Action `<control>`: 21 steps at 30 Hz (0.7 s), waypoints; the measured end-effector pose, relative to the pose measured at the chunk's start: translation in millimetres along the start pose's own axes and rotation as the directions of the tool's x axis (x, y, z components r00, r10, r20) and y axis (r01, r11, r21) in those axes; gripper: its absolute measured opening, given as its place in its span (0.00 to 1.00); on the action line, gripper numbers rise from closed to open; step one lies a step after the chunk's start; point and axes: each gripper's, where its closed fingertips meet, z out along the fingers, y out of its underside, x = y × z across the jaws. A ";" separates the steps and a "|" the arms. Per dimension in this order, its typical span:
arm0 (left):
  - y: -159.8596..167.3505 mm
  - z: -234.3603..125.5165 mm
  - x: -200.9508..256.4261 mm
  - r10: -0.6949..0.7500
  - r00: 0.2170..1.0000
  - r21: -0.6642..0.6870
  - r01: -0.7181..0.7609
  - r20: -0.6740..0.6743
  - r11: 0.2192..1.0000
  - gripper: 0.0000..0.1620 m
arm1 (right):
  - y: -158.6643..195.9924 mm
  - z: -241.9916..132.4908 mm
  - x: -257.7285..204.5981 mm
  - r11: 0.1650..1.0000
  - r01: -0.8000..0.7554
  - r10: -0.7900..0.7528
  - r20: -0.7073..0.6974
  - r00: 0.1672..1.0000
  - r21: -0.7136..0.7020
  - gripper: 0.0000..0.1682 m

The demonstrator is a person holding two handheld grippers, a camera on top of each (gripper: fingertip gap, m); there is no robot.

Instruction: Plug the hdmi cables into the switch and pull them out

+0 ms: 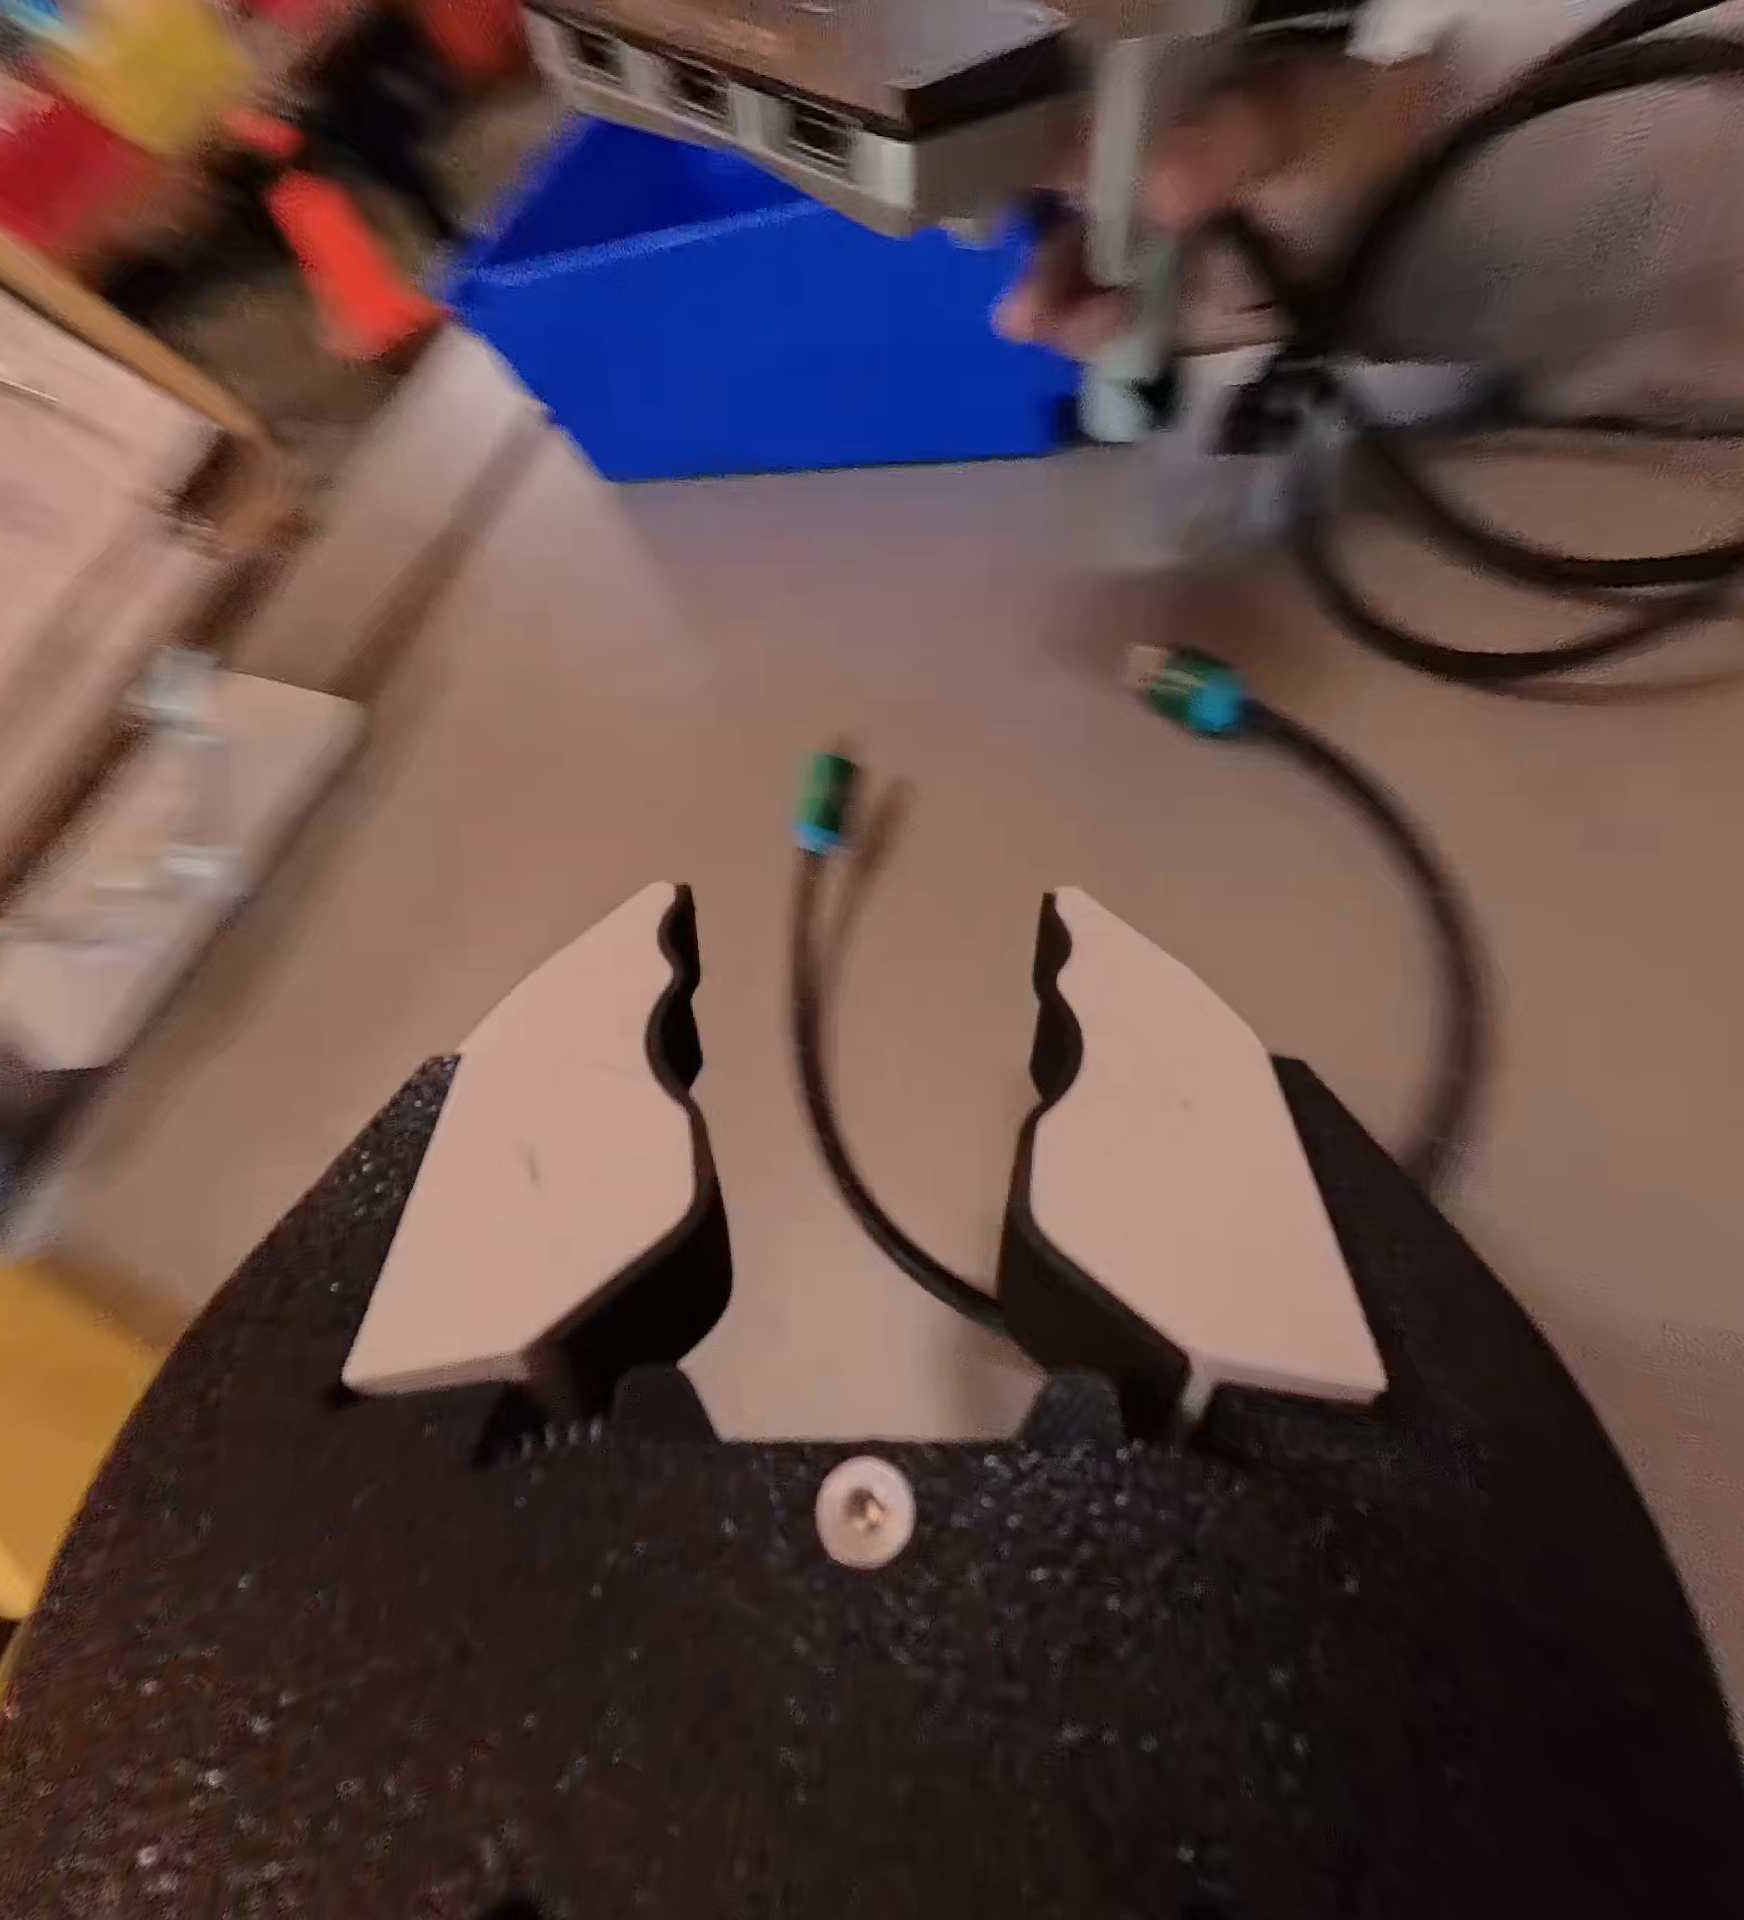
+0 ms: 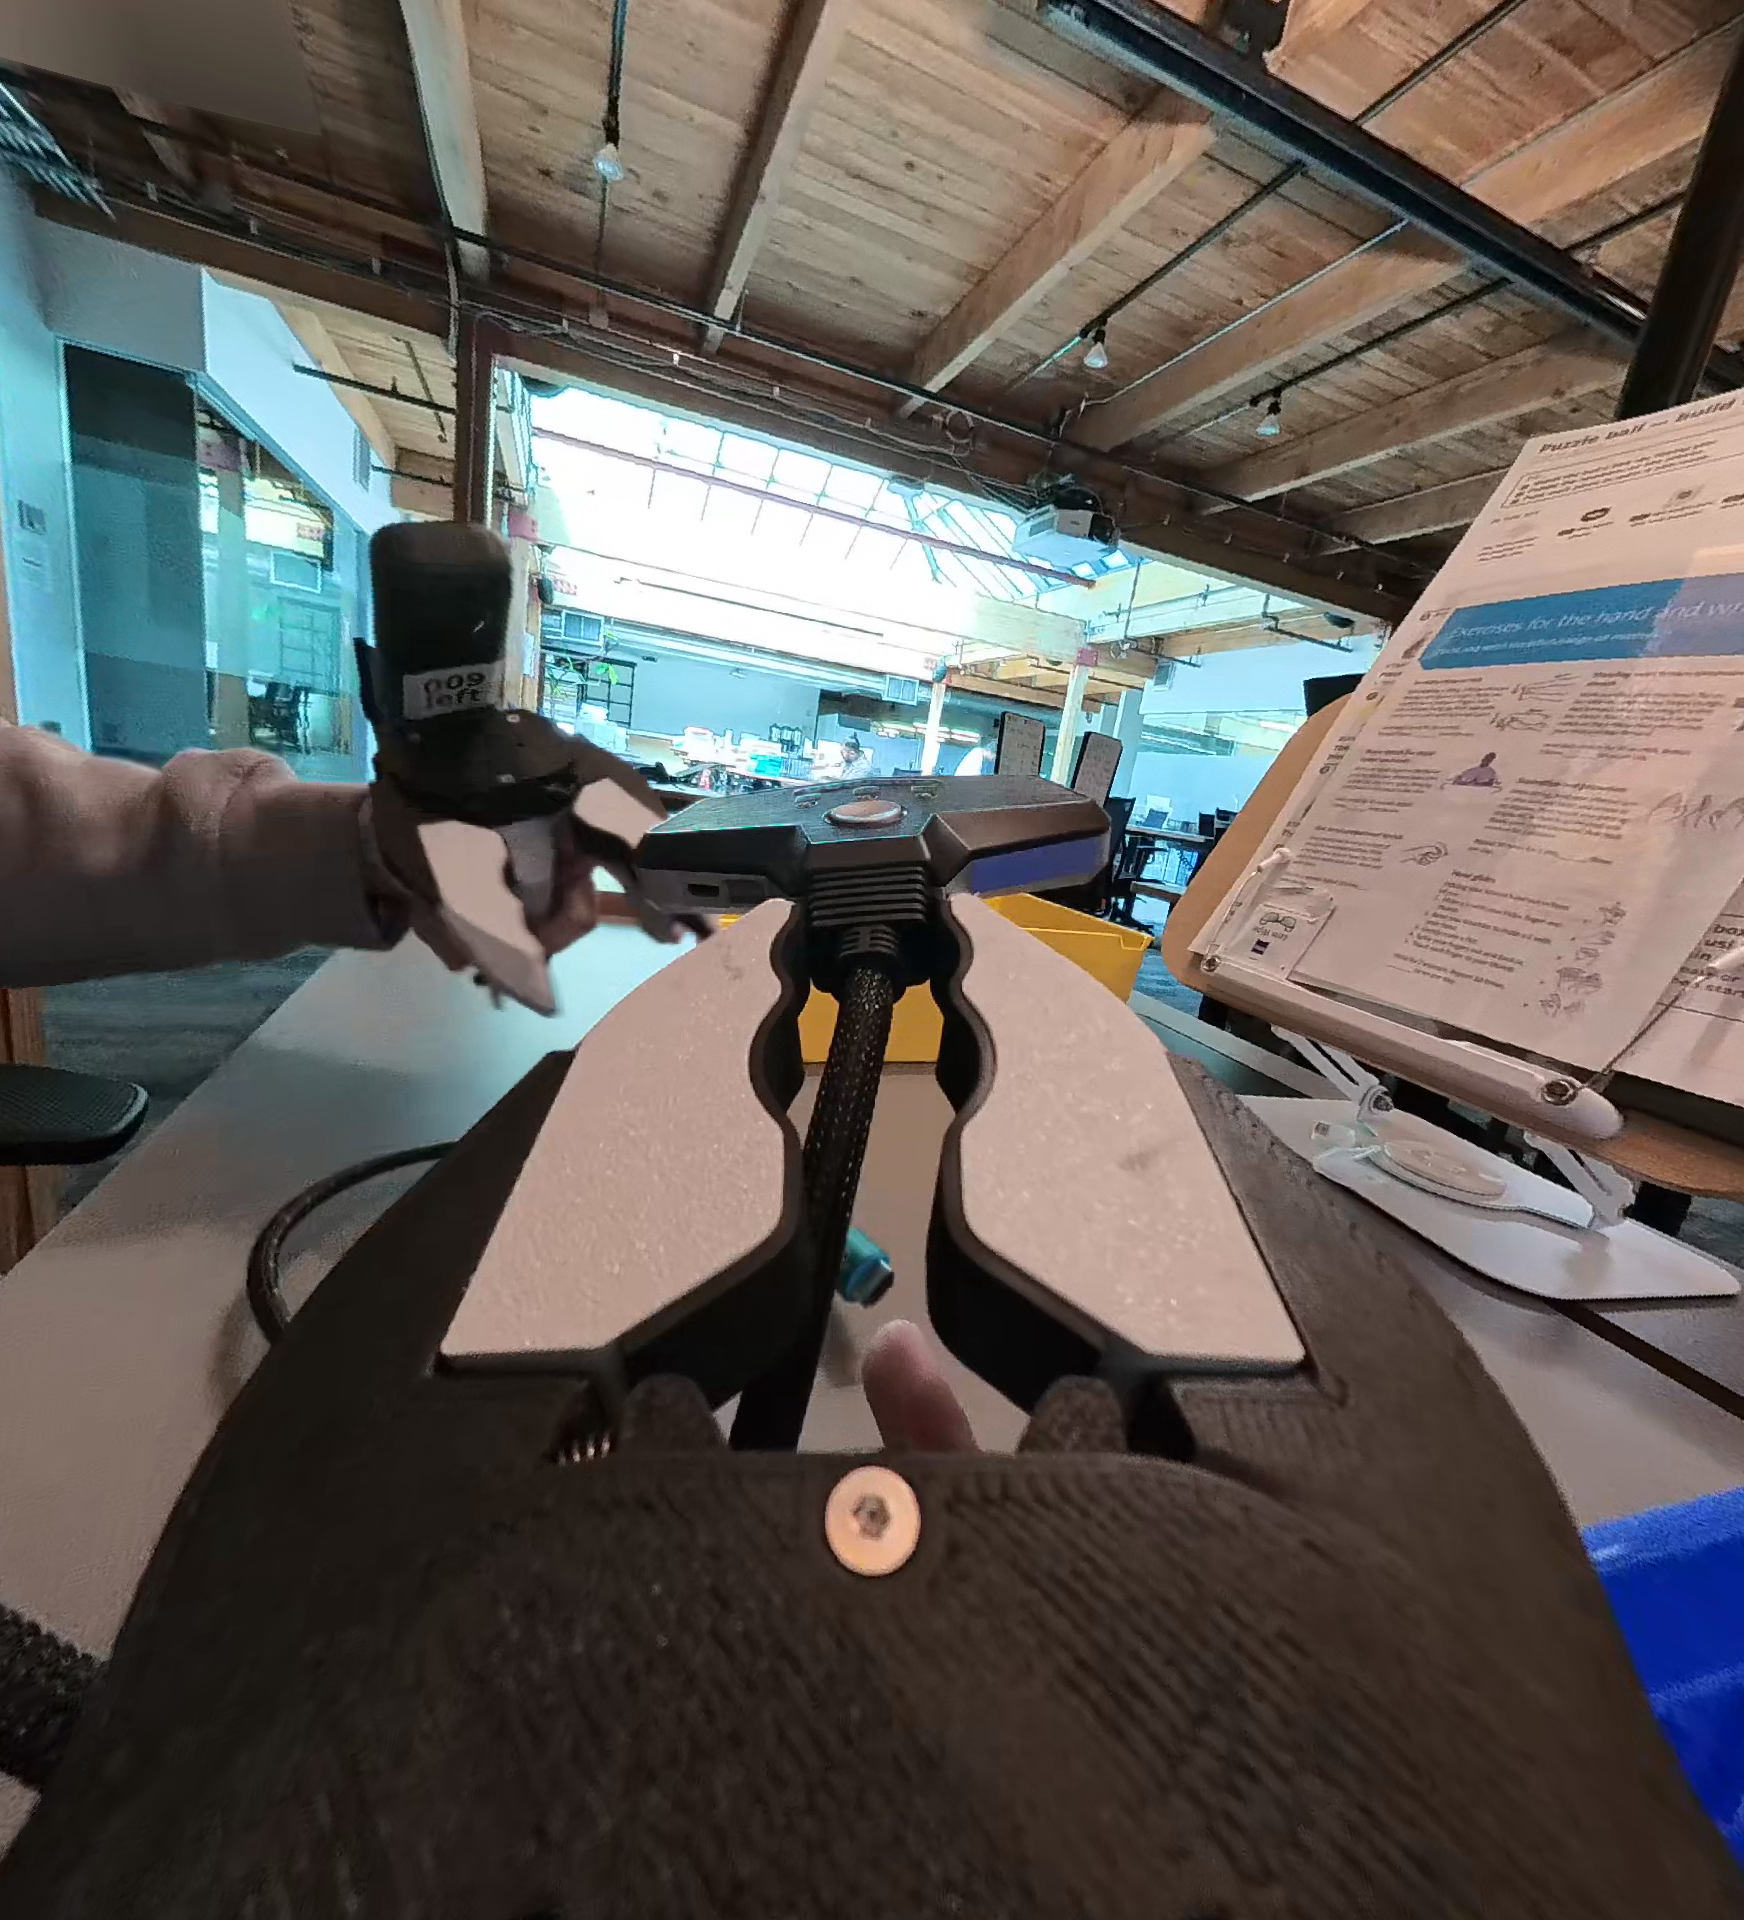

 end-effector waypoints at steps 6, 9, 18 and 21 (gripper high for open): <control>5.6 74.2 -18.2 0.322 0.903 -0.102 -0.306 0.285 0.947 0.37 | 0.0 -7.0 -5.8 1.000 0.024 -0.024 0.025 0.999 -0.009 0.13; 15.8 96.9 -21.5 0.380 0.877 -0.153 -0.349 0.295 0.925 0.37 | -0.2 -11.4 -6.3 1.000 0.025 -0.024 0.037 0.999 -0.013 0.13; 34.2 114.6 -29.6 0.388 0.888 -0.203 -0.344 0.248 0.917 0.23 | 7.3 -18.9 -15.0 0.997 0.008 0.003 0.141 0.990 -0.078 0.13; 34.2 119.4 -30.2 0.405 0.886 -0.213 -0.361 0.225 0.908 0.20 | 8.4 -20.3 -15.1 0.996 0.008 0.004 0.145 0.989 -0.084 0.13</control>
